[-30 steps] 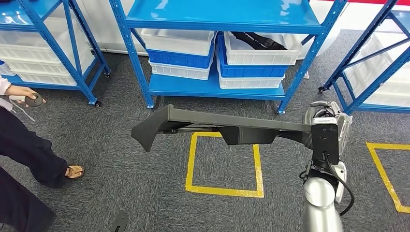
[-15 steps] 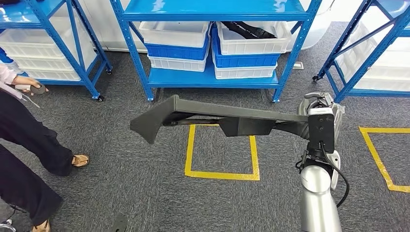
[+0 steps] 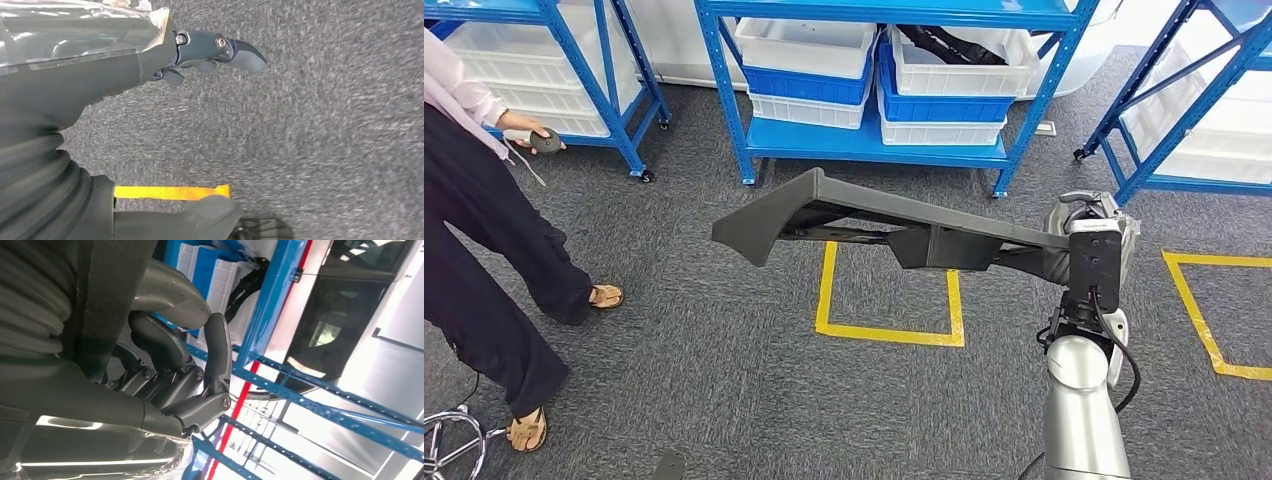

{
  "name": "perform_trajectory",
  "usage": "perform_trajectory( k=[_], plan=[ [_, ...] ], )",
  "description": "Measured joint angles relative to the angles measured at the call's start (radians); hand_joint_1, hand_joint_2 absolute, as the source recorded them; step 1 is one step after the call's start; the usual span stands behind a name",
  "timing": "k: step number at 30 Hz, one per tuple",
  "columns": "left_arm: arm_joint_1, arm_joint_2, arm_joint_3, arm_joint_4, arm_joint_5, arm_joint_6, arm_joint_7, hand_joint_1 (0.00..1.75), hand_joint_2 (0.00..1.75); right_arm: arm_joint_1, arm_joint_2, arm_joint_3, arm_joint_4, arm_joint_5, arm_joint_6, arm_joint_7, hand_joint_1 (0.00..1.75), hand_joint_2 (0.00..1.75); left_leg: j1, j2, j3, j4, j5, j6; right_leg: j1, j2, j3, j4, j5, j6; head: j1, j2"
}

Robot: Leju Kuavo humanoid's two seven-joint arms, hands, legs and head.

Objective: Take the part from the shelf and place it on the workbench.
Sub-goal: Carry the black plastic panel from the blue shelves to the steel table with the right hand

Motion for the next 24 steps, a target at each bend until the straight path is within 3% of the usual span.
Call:
perform_trajectory(
  k=[1,2,3,5,6,8,9,10,12,13,14,15,17,19,21,24],
  plan=[
    [0.0,0.0,0.0,0.0,-0.002,0.0,-0.003,0.0,1.75,0.0,0.0,-0.001,0.002,-0.001,-0.001,0.0,1.75,1.75,0.0,0.001,-0.019,0.001,0.015,-0.004,-0.001,0.0,0.04,-0.032,0.022,0.01,0.0,0.0],
    [0.0,0.0,0.0,0.0,-0.003,0.0,-0.004,0.0,1.75,0.0,-0.001,-0.001,0.003,-0.001,-0.002,-0.001,1.75,1.75,0.0,0.001,-0.034,0.002,0.029,-0.009,-0.002,0.0,0.095,-0.093,0.03,0.013,0.0,0.0],
    [0.0,0.0,0.0,0.0,-0.005,0.0,-0.006,0.0,1.75,-0.001,0.0,-0.002,0.003,-0.001,-0.003,-0.002,1.75,1.75,-0.002,0.001,-0.047,0.004,0.042,-0.015,-0.001,0.001,0.158,-0.175,0.021,0.01,-0.001,0.0],
    [-0.001,0.0,0.0,-0.001,-0.006,0.002,-0.011,0.0,1.75,-0.001,0.001,-0.002,0.004,-0.002,-0.005,-0.003,1.75,1.75,-0.005,0.003,-0.061,0.004,0.065,-0.027,0.003,0.002,0.232,-0.296,-0.02,-0.01,-0.003,0.0],
    [-0.002,0.0,0.0,-0.001,-0.007,0.002,-0.015,0.0,1.75,0.0,0.001,-0.002,0.004,-0.003,-0.006,-0.003,1.75,1.75,-0.004,0.004,-0.064,0.001,0.076,-0.033,0.005,0.003,0.238,-0.322,-0.029,-0.021,-0.005,0.0],
    [-0.001,0.002,0.0,-0.001,-0.008,0.002,-0.023,0.0,1.75,0.005,0.001,-0.005,0.006,-0.006,-0.009,-0.005,1.75,1.75,0.003,0.004,-0.07,0.0,0.074,-0.046,0.0,0.003,0.224,-0.323,-0.014,-0.042,-0.005,0.0],
    [0.0,0.002,0.0,-0.001,-0.008,-0.001,-0.027,0.0,1.75,0.007,0.001,-0.006,0.007,-0.007,-0.01,-0.006,1.75,1.75,0.006,0.003,-0.078,0.019,0.045,-0.052,-0.003,0.002,0.218,-0.323,-0.003,-0.052,-0.007,0.0],
    [-0.001,0.002,0.0,-0.001,-0.008,-0.003,-0.03,0.0,1.75,0.009,0.001,-0.007,0.008,-0.008,-0.011,-0.007,1.75,1.75,0.009,0.002,-0.089,0.057,-0.003,-0.058,-0.006,0.001,0.211,-0.323,0.009,-0.06,-0.007,0.0],
    [-0.003,0.002,0.0,-0.001,-0.008,-0.009,-0.035,0.0,1.75,0.011,0.002,-0.008,0.01,-0.008,-0.011,-0.012,1.75,1.75,0.012,0.001,-0.118,0.18,-0.102,-0.069,-0.004,0.001,0.193,-0.322,0.03,-0.068,-0.009,0.0],
    [-0.005,0.002,0.0,-0.001,-0.008,-0.01,-0.037,0.0,1.75,0.012,0.002,-0.008,0.011,-0.007,-0.011,-0.014,1.75,1.75,0.013,0.001,-0.128,0.239,-0.122,-0.074,-0.004,0.001,0.183,-0.321,0.039,-0.068,-0.009,0.0],
    [-0.005,0.002,0.0,-0.002,-0.008,-0.011,-0.039,0.0,1.75,0.013,0.001,-0.009,0.013,-0.005,-0.009,-0.016,1.75,1.75,0.015,0.001,-0.127,0.276,-0.12,-0.077,-0.004,0.001,0.172,-0.32,0.047,-0.066,-0.01,0.0],
    [-0.006,0.002,0.0,-0.002,-0.007,-0.012,-0.04,0.0,1.75,0.014,0.001,-0.009,0.016,-0.002,-0.007,-0.018,1.75,1.75,0.017,0.001,-0.108,0.277,-0.103,-0.078,-0.004,0.002,0.162,-0.318,0.054,-0.062,-0.009,0.0],
    [-0.006,0.004,0.0,-0.002,-0.006,-0.012,-0.044,0.0,1.75,0.013,0.001,-0.009,0.021,0.001,-0.003,-0.02,1.75,1.75,0.02,0.0,-0.02,0.177,-0.066,-0.074,-0.005,0.002,0.149,-0.314,0.062,-0.054,-0.01,0.0],
    [-0.006,0.006,0.0,-0.002,-0.006,-0.012,-0.047,0.0,1.75,0.006,0.0,-0.009,0.027,0.004,0.002,-0.024,1.75,1.75,0.018,-0.003,0.066,0.054,-0.065,-0.065,-0.002,0.001,0.139,-0.31,0.068,-0.045,-0.009,0.0],
    [-0.007,0.007,0.0,-0.002,-0.006,-0.011,-0.049,0.0,1.75,-0.004,0.0,-0.008,0.034,0.006,0.006,-0.031,1.75,1.75,0.012,-0.004,0.089,0.009,-0.075,-0.055,0.001,-0.001,0.132,-0.31,0.075,-0.033,-0.01,0.0],
    [-0.006,0.006,0.0,-0.002,-0.006,-0.01,-0.05,0.0,1.75,-0.009,-0.001,-0.008,0.043,0.006,0.007,-0.037,1.75,1.75,0.013,-0.002,0.085,-0.012,-0.065,-0.03,0.003,-0.002,0.109,-0.282,0.062,-0.021,-0.008,0.0]
  ],
)
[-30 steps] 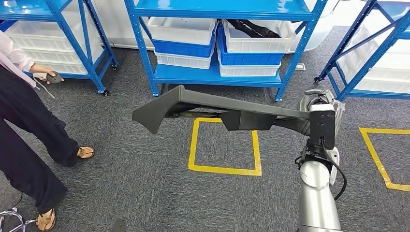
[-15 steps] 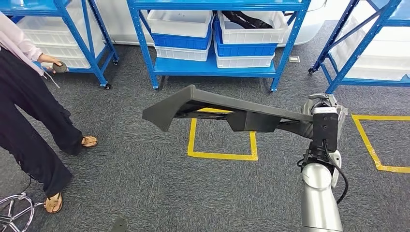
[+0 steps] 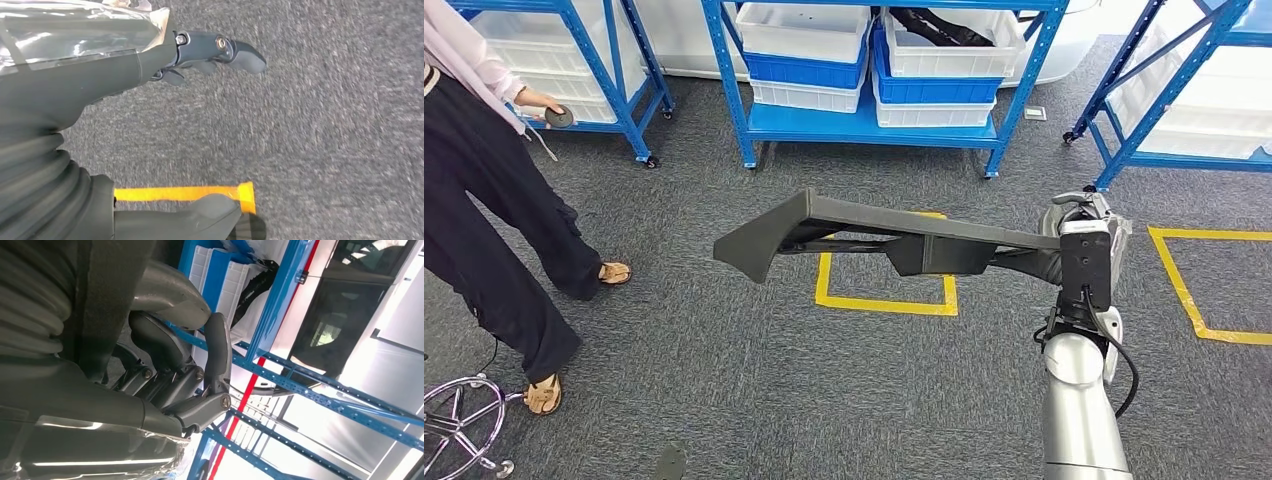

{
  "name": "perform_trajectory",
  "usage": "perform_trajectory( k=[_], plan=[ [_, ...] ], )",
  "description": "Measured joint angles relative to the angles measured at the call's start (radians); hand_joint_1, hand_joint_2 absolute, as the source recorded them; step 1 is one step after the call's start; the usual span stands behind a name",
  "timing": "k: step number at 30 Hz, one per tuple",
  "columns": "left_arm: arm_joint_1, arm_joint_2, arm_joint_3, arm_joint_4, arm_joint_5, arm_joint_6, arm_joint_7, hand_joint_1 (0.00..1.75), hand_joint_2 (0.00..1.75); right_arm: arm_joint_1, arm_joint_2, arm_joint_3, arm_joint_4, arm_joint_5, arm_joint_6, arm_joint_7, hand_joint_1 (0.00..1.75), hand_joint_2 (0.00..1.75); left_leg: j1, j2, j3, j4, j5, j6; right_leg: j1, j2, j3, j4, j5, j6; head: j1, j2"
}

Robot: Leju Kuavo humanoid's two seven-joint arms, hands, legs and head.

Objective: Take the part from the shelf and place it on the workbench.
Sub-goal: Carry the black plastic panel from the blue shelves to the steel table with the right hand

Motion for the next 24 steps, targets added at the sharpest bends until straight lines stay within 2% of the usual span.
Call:
perform_trajectory(
  k=[1,3,4,5,6,7,8,9,10,11,13,15,16,18,19,20,21,22,23,24],
  plan=[
    [0.0,0.0,0.0,0.0,0.0,0.001,0.0,0.0,1.75,-0.001,-0.001,0.0,0.002,0.0,0.0,0.0,1.75,1.75,0.001,0.001,-0.003,-0.005,0.006,0.008,0.0,0.001,-0.021,0.042,-0.024,-0.002,0.001,0.0],
    [0.0,0.001,0.001,0.0,-0.001,0.001,0.0,0.0,1.75,0.0,-0.002,0.0,0.008,-0.001,0.0,-0.001,1.75,1.75,-0.001,0.003,-0.012,-0.007,0.015,0.018,-0.003,0.004,-0.081,0.172,-0.084,-0.007,0.003,0.0],
    [0.0,0.001,0.001,0.0,-0.001,0.001,0.0,0.0,1.75,0.001,-0.003,0.0,0.011,-0.001,0.0,-0.001,1.75,1.75,-0.002,0.003,-0.017,-0.007,0.018,0.019,-0.004,0.004,-0.105,0.229,-0.104,-0.006,0.003,0.0],
    [0.001,0.0,0.001,0.0,-0.002,0.001,0.0,0.0,1.75,0.003,-0.003,0.0,0.014,-0.001,0.0,0.0,1.75,1.75,-0.002,0.003,-0.022,-0.006,0.021,0.019,-0.005,0.004,-0.114,0.256,-0.11,-0.001,0.003,0.0],
    [0.002,0.0,0.001,0.0,-0.002,0.001,0.0,0.0,1.75,0.003,-0.003,0.0,0.017,-0.003,0.002,0.0,1.75,1.75,-0.002,0.003,-0.025,-0.005,0.024,0.017,-0.006,0.004,-0.104,0.244,-0.101,0.006,0.004,0.0],
    [0.003,0.0,0.001,0.0,-0.002,0.001,0.0,0.0,1.75,0.003,-0.004,0.0,0.019,-0.008,0.007,-0.001,1.75,1.75,-0.002,0.005,-0.028,-0.004,0.026,0.015,-0.008,0.0,-0.074,0.196,-0.079,0.016,0.004,0.0],
    [0.003,0.0,0.001,0.0,-0.003,0.0,0.0,0.0,1.75,0.002,-0.004,0.0,0.02,-0.017,0.013,-0.002,1.75,1.75,-0.003,0.007,-0.029,-0.001,0.027,0.012,-0.011,-0.014,-0.034,0.125,-0.053,0.026,0.004,0.0],
    [0.003,0.0,0.001,0.0,-0.003,0.0,0.0,0.0,1.75,0.0,-0.003,-0.001,0.021,-0.029,0.022,-0.004,1.75,1.75,-0.006,0.011,-0.032,0.005,0.026,0.008,-0.01,-0.028,0.0,0.059,-0.034,0.03,0.005,0.0],
    [0.003,0.0,0.001,0.0,-0.004,0.0,0.0,0.0,1.75,-0.002,-0.001,-0.001,0.021,-0.043,0.03,-0.009,1.75,1.75,-0.009,0.016,-0.035,0.011,0.025,0.004,-0.008,-0.038,0.024,0.012,-0.021,0.028,0.004,0.0],
    [0.004,0.001,0.001,0.0,-0.005,0.0,0.0,0.0,1.75,-0.003,0.0,-0.001,0.022,-0.055,0.036,-0.013,1.75,1.75,-0.012,0.02,-0.038,0.015,0.025,0.0,-0.005,-0.044,0.032,-0.01,-0.016,0.022,0.003,0.0],
    [0.005,0.001,0.001,0.0,-0.007,-0.001,0.0,0.0,1.75,-0.004,0.001,-0.004,0.024,-0.071,0.043,-0.02,1.75,1.75,-0.012,0.034,-0.043,0.018,0.028,-0.009,-0.004,-0.027,0.027,-0.01,-0.011,0.004,0.001,0.0],
    [0.005,0.002,0.002,0.0,-0.008,0.0,0.0,0.0,1.75,-0.005,0.001,-0.009,0.028,-0.08,0.048,-0.023,1.75,1.75,-0.006,0.031,-0.052,0.038,0.01,-0.021,-0.008,-0.01,0.023,-0.009,-0.002,-0.011,0.001,0.0],
    [0.004,0.003,0.002,0.0,-0.008,0.0,0.0,0.0,1.75,-0.006,0.001,-0.012,0.029,-0.083,0.049,-0.025,1.75,1.75,-0.004,0.023,-0.065,0.071,-0.016,-0.026,-0.01,-0.001,0.02,-0.01,0.002,-0.018,0.001,0.0],
    [0.005,0.003,0.004,0.0,-0.007,0.001,0.0,0.0,1.75,-0.008,0.002,-0.015,0.033,-0.089,0.052,-0.03,1.75,1.75,-0.003,0.006,-0.115,0.194,-0.088,-0.032,-0.009,0.015,0.014,-0.01,0.009,-0.028,0.001,0.0],
    [0.005,0.003,0.005,0.0,-0.006,0.001,0.0,0.0,1.75,-0.008,0.002,-0.015,0.036,-0.09,0.052,-0.032,1.75,1.75,-0.003,0.003,-0.141,0.258,-0.115,-0.032,-0.007,0.023,0.011,-0.01,0.011,-0.032,0.001,0.0],
    [0.005,0.003,0.007,0.0,-0.005,0.001,0.0,0.0,1.75,-0.008,0.002,-0.016,0.039,-0.091,0.052,-0.034,1.75,1.75,-0.003,0.002,-0.156,0.297,-0.126,-0.031,-0.005,0.033,0.009,-0.009,0.012,-0.033,0.001,0.0],
    [0.005,0.003,0.009,0.0,-0.004,0.001,0.0,0.0,1.75,-0.008,0.002,-0.017,0.042,-0.092,0.053,-0.034,1.75,1.75,-0.003,0.001,-0.154,0.3,-0.117,-0.028,-0.004,0.042,0.007,-0.009,0.014,-0.035,0.001,0.0],
    [0.005,0.003,0.011,0.0,-0.003,0.002,0.0,0.0,1.75,-0.009,0.002,-0.018,0.044,-0.092,0.053,-0.034,1.75,1.75,-0.003,-0.004,-0.133,0.264,-0.092,-0.022,-0.003,0.053,0.007,-0.009,0.014,-0.035,0.001,0.0],
    [0.005,0.004,0.013,0.0,-0.003,0.002,0.0,0.0,1.75,-0.01,0.002,-0.018,0.046,-0.093,0.053,-0.034,1.75,1.75,-0.003,-0.017,-0.099,0.202,-0.058,-0.015,-0.002,0.063,0.008,-0.009,0.015,-0.035,0.001,0.0],
    [0.005,0.005,0.014,0.0,-0.003,0.003,0.0,0.0,1.75,-0.012,0.002,-0.019,0.047,-0.093,0.053,-0.035,1.75,1.75,-0.002,-0.041,-0.063,0.136,-0.032,-0.007,-0.001,0.072,0.007,-0.008,0.017,-0.034,0.002,0.0]
  ],
)
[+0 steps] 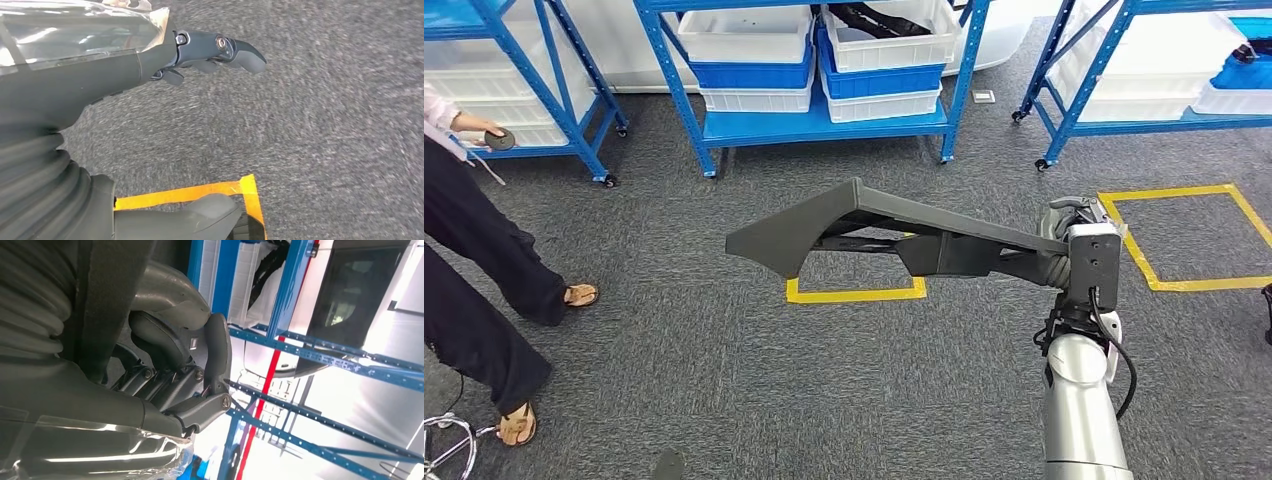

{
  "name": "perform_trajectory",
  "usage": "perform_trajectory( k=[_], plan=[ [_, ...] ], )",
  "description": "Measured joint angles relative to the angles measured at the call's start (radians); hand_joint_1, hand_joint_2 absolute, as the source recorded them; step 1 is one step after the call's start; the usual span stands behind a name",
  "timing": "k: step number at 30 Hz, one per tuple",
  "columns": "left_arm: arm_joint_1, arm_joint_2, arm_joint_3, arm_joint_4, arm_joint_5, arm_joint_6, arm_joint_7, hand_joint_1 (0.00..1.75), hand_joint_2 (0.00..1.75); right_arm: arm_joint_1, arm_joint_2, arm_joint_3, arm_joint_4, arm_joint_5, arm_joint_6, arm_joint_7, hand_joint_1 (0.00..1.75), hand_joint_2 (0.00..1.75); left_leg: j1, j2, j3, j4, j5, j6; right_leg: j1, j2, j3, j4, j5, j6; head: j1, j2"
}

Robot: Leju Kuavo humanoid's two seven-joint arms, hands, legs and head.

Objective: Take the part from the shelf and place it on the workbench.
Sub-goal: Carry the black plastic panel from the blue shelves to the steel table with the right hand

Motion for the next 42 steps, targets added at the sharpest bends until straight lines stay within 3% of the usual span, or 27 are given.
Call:
perform_trajectory(
  k=[1,3,5,7,9,11,12,13,15,16,18,20,22,24,26,27,28,29,31,33,35,36,38,39,41,42],
  plan=[
    [0.0,0.001,0.001,0.0,0.0,0.001,0.0,0.0,1.75,-0.003,0.0,0.0,0.001,0.0,0.0,0.0,1.75,1.75,0.0,-0.02,0.028,-0.055,0.017,0.006,0.0,0.01,-0.003,0.001,0.002,0.003,0.0,0.0],
    [0.001,0.002,0.001,0.0,0.0,0.002,-0.002,0.0,1.75,-0.007,0.001,-0.001,0.002,0.0,0.0,0.0,1.75,1.75,-0.003,-0.039,0.049,-0.102,0.022,0.012,-0.003,0.029,-0.013,0.0,0.009,0.014,-0.002,0.0],
    [0.001,0.001,0.002,0.0,0.001,0.005,-0.002,0.0,1.75,-0.01,0.0,-0.002,0.003,0.0,0.0,-0.001,1.75,1.75,-0.004,-0.017,0.05,-0.116,0.027,0.016,-0.004,0.042,-0.026,-0.001,0.015,0.027,-0.005,0.0],
    [0.0,-0.001,0.002,0.0,0.002,0.008,-0.003,0.0,1.75,-0.017,-0.001,-0.003,0.005,-0.001,0.0,-0.001,1.75,1.75,0.0,0.008,0.053,-0.132,0.037,0.023,0.0,0.013,-0.051,0.031,-0.003,0.031,-0.002,0.0],
    [0.0,-0.001,0.003,0.0,0.003,0.009,-0.004,0.0,1.75,-0.028,-0.003,-0.002,0.008,-0.002,0.0,-0.001,1.75,1.75,-0.001,0.034,0.052,-0.138,0.042,0.028,0.0,-0.032,-0.107,0.142,-0.053,0.028,0.003,0.0],
    [0.002,-0.001,0.004,0.0,0.004,0.008,-0.004,0.0,1.75,-0.033,-0.005,-0.004,0.013,0.001,-0.001,0.002,1.75,1.75,-0.002,0.06,0.049,-0.138,0.043,0.03,-0.003,-0.048,-0.16,0.26,-0.093,0.031,0.007,0.0],
    [0.003,-0.002,0.005,0.0,0.004,0.008,-0.003,0.0,1.75,-0.033,-0.008,-0.005,0.016,0.004,-0.004,0.004,1.75,1.75,-0.002,0.073,0.048,-0.137,0.043,0.03,-0.005,-0.052,-0.163,0.275,-0.093,0.038,0.008,0.0],
    [0.003,-0.002,0.006,0.0,0.004,0.008,-0.003,0.0,1.75,-0.033,-0.011,-0.007,0.019,0.009,-0.007,0.007,1.75,1.75,-0.002,0.085,0.047,-0.137,0.043,0.029,-0.007,-0.058,-0.146,0.25,-0.079,0.047,0.008,0.0],
    [0.003,-0.003,0.008,0.0,0.004,0.007,-0.002,0.0,1.75,-0.038,-0.016,-0.011,0.024,0.021,-0.016,0.014,1.75,1.75,-0.004,0.107,0.048,-0.134,0.041,0.025,-0.012,-0.096,-0.07,0.114,-0.031,0.064,0.009,0.0],
    [0.003,-0.004,0.008,0.0,0.003,0.007,-0.001,0.0,1.75,-0.041,-0.018,-0.012,0.025,0.026,-0.02,0.017,1.75,1.75,-0.007,0.117,0.047,-0.131,0.04,0.02,-0.009,-0.116,-0.036,0.05,-0.013,0.065,0.009,0.0],
    [0.003,-0.003,0.008,0.0,0.003,0.007,0.0,0.0,1.75,-0.044,-0.021,-0.016,0.027,0.033,-0.027,0.021,1.75,1.75,-0.013,0.136,0.046,-0.126,0.037,0.01,-0.004,-0.132,-0.008,-0.011,0.002,0.055,0.005,0.0],
    [0.003,-0.003,0.009,0.0,0.002,0.007,0.002,0.0,1.75,-0.042,-0.026,-0.022,0.029,0.042,-0.034,0.026,1.75,1.75,-0.012,0.152,0.046,-0.124,0.034,0.001,-0.006,-0.107,-0.012,-0.012,0.008,0.041,0.002,0.0],
    [0.002,-0.002,0.009,0.0,-0.002,0.004,0.003,0.0,1.75,-0.04,-0.033,-0.028,0.03,0.055,-0.045,0.034,1.75,1.75,-0.005,0.121,0.034,-0.092,0.004,-0.01,-0.014,-0.084,-0.014,-0.013,0.015,0.028,0.002,0.0],
    [0.004,-0.001,0.009,0.0,-0.009,-0.002,0.006,0.0,1.75,-0.036,-0.036,-0.032,0.029,0.075,-0.058,0.049,1.75,1.75,0.0,0.065,-0.007,0.015,-0.065,-0.017,-0.017,-0.063,-0.017,-0.014,0.02,0.017,0.002,0.0],
    [0.006,-0.001,0.009,0.001,-0.015,-0.007,0.011,0.0,1.75,-0.023,-0.042,-0.039,0.025,0.106,-0.069,0.07,1.75,1.75,0.001,0.043,-0.058,0.139,-0.12,-0.019,-0.015,-0.041,-0.019,-0.013,0.022,0.013,0.002,0.0],
    [0.007,-0.001,0.009,0.001,-0.018,-0.008,0.013,0.0,1.75,-0.014,-0.047,-0.044,0.021,0.122,-0.072,0.08,1.75,1.75,0.001,0.04,-0.068,0.164,-0.122,-0.018,-0.015,-0.028,-0.019,-0.012,0.023,0.012,0.002,0.0],
    [0.007,0.0,0.009,0.001,-0.019,-0.009,0.014,0.0,1.75,-0.006,-0.051,-0.048,0.014,0.136,-0.074,0.088,1.75,1.75,0.001,0.038,-0.059,0.151,-0.105,-0.017,-0.015,-0.016,-0.019,-0.011,0.023,0.012,0.002,0.0],
    [0.007,0.0,0.009,0.001,-0.019,-0.01,0.015,0.0,1.75,0.0,-0.056,-0.052,0.007,0.146,-0.075,0.095,1.75,1.75,0.002,0.032,-0.034,0.102,-0.073,-0.015,-0.016,-0.002,-0.019,-0.009,0.023,0.013,0.002,0.0],
    [0.007,0.003,0.009,0.001,-0.02,-0.011,0.016,0.0,1.75,0.004,-0.062,-0.057,-0.008,0.156,-0.075,0.104,1.75,1.75,0.009,-0.01,0.032,-0.028,-0.015,-0.011,-0.015,0.025,-0.023,-0.002,0.023,0.016,0.003,0.0],
    [0.007,0.005,0.009,0.001,-0.02,-0.011,0.016,0.0,1.75,0.004,-0.066,-0.059,-0.019,0.162,-0.076,0.109,1.75,1.75,0.01,-0.042,0.063,-0.094,0.0,-0.008,-0.013,0.049,-0.035,0.003,0.027,0.027,0.004,0.0],
    [0.006,0.004,0.009,0.001,-0.021,-0.011,0.017,0.0,1.75,0.009,-0.071,-0.062,-0.03,0.177,-0.078,0.116,1.75,1.75,0.004,-0.025,0.065,-0.104,0.001,0.001,-0.014,0.07,-0.048,-0.002,0.037,0.044,0.003,0.0],
    [0.004,0.004,0.009,0.001,-0.022,-0.011,0.018,0.0,1.75,0.013,-0.074,-0.063,-0.037,0.189,-0.079,0.122,1.75,1.75,0.003,-0.012,0.066,-0.11,0.007,0.009,-0.014,0.061,-0.055,-0.001,0.038,0.05,0.003,0.0],
    [0.003,0.002,0.01,0.001,-0.023,-0.011,0.018,0.0,1.75,0.018,-0.082,-0.065,-0.053,0.214,-0.079,0.134,1.75,1.75,0.004,0.014,0.067,-0.124,0.019,0.025,-0.011,0.01,-0.085,0.046,0.012,0.051,0.008,0.0],
    [0.005,0.003,0.011,0.001,-0.024,-0.011,0.02,0.0,1.75,0.019,-0.084,-0.066,-0.061,0.224,-0.078,0.142,1.75,1.75,0.003,0.026,0.066,-0.126,0.021,0.028,-0.012,-0.021,-0.109,0.099,-0.014,0.048,0.01,0.0],
    [0.009,0.004,0.012,0.002,-0.024,-0.011,0.026,0.0,1.75,0.021,-0.089,-0.066,-0.072,0.243,-0.074,0.155,1.75,1.75,0.001,0.054,0.063,-0.126,0.022,0.03,-0.012,-0.045,-0.163,0.223,-0.063,0.047,0.013,0.0],
    [0.011,0.005,0.012,0.002,-0.024,-0.011,0.028,0.0,1.75,0.023,-0.091,-0.066,-0.076,0.255,-0.072,0.161,1.75,1.75,0.0,0.069,0.062,-0.126,0.022,0.03,-0.013,-0.049,-0.175,0.258,-0.072,0.051,0.013,0.0]
  ],
)
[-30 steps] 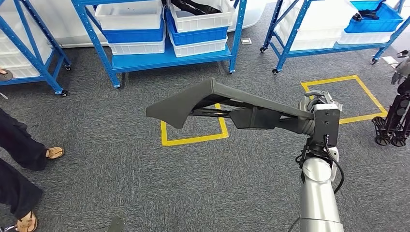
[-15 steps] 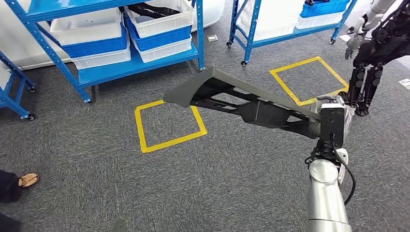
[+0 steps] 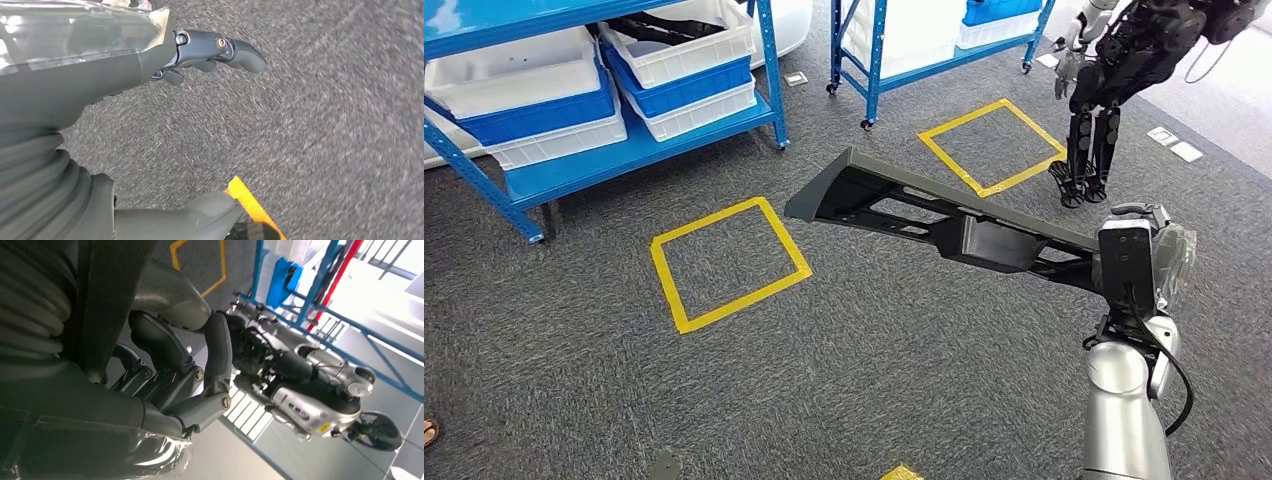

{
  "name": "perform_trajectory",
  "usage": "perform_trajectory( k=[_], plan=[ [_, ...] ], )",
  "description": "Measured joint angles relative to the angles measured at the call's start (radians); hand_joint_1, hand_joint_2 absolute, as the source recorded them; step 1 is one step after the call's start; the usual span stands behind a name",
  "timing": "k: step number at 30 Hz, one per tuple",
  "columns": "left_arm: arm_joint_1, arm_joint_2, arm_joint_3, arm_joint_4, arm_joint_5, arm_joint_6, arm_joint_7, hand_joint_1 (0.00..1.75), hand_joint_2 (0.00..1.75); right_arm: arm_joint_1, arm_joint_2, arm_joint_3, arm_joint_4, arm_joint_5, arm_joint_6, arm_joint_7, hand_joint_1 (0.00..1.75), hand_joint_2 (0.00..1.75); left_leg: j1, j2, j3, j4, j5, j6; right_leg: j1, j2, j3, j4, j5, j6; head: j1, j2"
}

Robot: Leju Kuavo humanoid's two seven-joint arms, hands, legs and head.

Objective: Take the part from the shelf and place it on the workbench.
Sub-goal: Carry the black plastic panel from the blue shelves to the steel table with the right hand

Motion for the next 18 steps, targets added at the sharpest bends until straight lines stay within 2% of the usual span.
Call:
perform_trajectory(
  k=[1,2,3,4,5,6,7,8,9,10,11,13,14,15,16,17,18],
  plan=[
    [0.001,0.0,0.0,0.0,0.0,0.0,0.002,0.0,1.75,0.001,-0.003,0.0,-0.002,0.014,0.0,0.004,1.75,1.75,0.0,0.014,-0.001,0.0,0.0,0.0,-0.001,-0.004,0.009,-0.004,0.005,0.007,0.001,0.0],
    [0.001,0.0,0.0,0.001,0.0,-0.001,0.002,0.0,1.75,0.001,-0.005,0.0,-0.003,0.027,-0.001,0.007,1.75,1.75,0.0,0.028,0.0,0.001,0.0,-0.001,-0.003,-0.012,0.039,-0.048,0.022,0.015,0.001,0.0],
    [0.0,-0.001,0.0,0.001,0.0,-0.001,0.002,0.0,1.75,0.0,-0.007,0.0,-0.006,0.038,-0.001,0.009,1.75,1.75,0.0,0.041,0.0,0.002,-0.001,-0.003,-0.005,-0.03,0.082,-0.118,0.044,0.023,0.001,0.0],
    [0.0,0.0,0.0,0.001,0.0,-0.002,0.002,0.0,1.75,-0.002,-0.008,0.0,-0.008,0.046,-0.002,0.01,1.75,1.75,-0.003,0.052,0.0,0.003,-0.002,-0.008,-0.003,-0.054,0.123,-0.186,0.062,0.027,0.002,0.0],
    [0.0,0.0,0.0,0.001,0.0,-0.002,0.002,0.0,1.75,-0.005,-0.009,0.001,-0.01,0.051,-0.003,0.012,1.75,1.75,-0.006,0.063,0.001,0.005,-0.004,-0.014,-0.001,-0.071,0.15,-0.234,0.074,0.023,0.0,0.0],
    [-0.001,0.0,0.0,0.001,0.0,-0.002,0.002,0.0,1.75,-0.007,-0.01,0.001,-0.012,0.054,-0.004,0.015,1.75,1.75,-0.009,0.073,0.001,0.007,-0.005,-0.02,0.003,-0.081,0.163,-0.259,0.08,0.017,-0.001,0.0],
    [-0.001,0.0,0.0,0.001,0.0,-0.002,0.002,0.0,1.75,-0.008,-0.011,0.001,-0.013,0.059,-0.007,0.017,1.75,1.75,-0.011,0.083,0.002,0.007,-0.006,-0.026,0.007,-0.077,0.161,-0.263,0.082,0.008,-0.002,0.0],
    [-0.002,0.0,0.0,0.001,0.0,-0.001,0.001,0.0,1.75,-0.009,-0.012,0.002,-0.013,0.064,-0.009,0.02,1.75,1.75,-0.01,0.095,0.003,0.007,-0.006,-0.031,0.007,-0.063,0.157,-0.263,0.085,-0.001,-0.003,0.0],
    [-0.004,0.0,0.0,0.001,0.0,-0.001,0.001,0.0,1.75,-0.008,-0.013,0.002,-0.014,0.071,-0.013,0.021,1.75,1.75,-0.007,0.095,0.004,0.008,-0.009,-0.037,0.004,-0.051,0.156,-0.263,0.088,-0.008,-0.003,0.0],
    [-0.005,0.0,0.0,0.001,0.0,-0.001,0.0,0.0,1.75,-0.009,-0.014,0.001,-0.016,0.079,-0.016,0.024,1.75,1.75,-0.003,0.079,0.0,0.02,-0.022,-0.043,0.0,-0.04,0.154,-0.264,0.092,-0.015,-0.004,0.0],
    [-0.006,0.0,0.0,0.001,0.0,-0.001,-0.001,0.0,1.75,-0.009,-0.014,0.001,-0.017,0.086,-0.019,0.025,1.75,1.75,0.001,0.052,-0.012,0.049,-0.045,-0.047,-0.003,-0.029,0.154,-0.265,0.095,-0.022,-0.005,0.0],
    [-0.003,0.0,0.001,0.001,0.0,0.0,-0.001,0.0,1.75,-0.009,-0.012,0.002,-0.019,0.099,-0.022,0.03,1.75,1.75,0.004,-0.008,-0.062,0.167,-0.115,-0.052,-0.002,-0.008,0.149,-0.265,0.1,-0.034,-0.008,0.0],
    [-0.001,0.0,0.002,0.002,0.0,0.0,-0.001,0.0,1.75,-0.009,-0.011,0.002,-0.019,0.104,-0.023,0.033,1.75,1.75,0.004,-0.022,-0.092,0.232,-0.143,-0.052,0.001,0.004,0.146,-0.265,0.102,-0.039,-0.009,0.0],
    [0.002,0.0,0.003,0.003,0.002,0.0,-0.001,0.0,1.75,-0.009,-0.01,0.002,-0.019,0.11,-0.022,0.036,1.75,1.75,0.004,-0.028,-0.112,0.276,-0.156,-0.051,0.004,0.018,0.144,-0.265,0.104,-0.042,-0.009,0.0],
    [0.003,0.0,0.005,0.003,0.004,0.0,-0.001,0.0,1.75,-0.008,-0.009,0.002,-0.019,0.114,-0.022,0.037,1.75,1.75,0.003,-0.031,-0.117,0.284,-0.148,-0.048,0.008,0.033,0.143,-0.264,0.105,-0.044,-0.01,0.0],
    [0.004,0.0,0.007,0.004,0.006,0.001,-0.002,0.0,1.75,-0.009,-0.009,0.002,-0.019,0.117,-0.022,0.038,1.75,1.75,0.002,-0.034,-0.103,0.255,-0.123,-0.042,0.01,0.046,0.142,-0.264,0.107,-0.045,-0.01,0.0],
    [0.004,0.0,0.01,0.004,0.009,0.001,-0.003,0.0,1.75,-0.01,-0.008,0.002,-0.019,0.12,-0.022,0.038,1.75,1.75,0.001,-0.044,-0.074,0.196,-0.087,-0.033,0.012,0.06,0.143,-0.264,0.108,-0.045,-0.01,0.0]
  ],
)
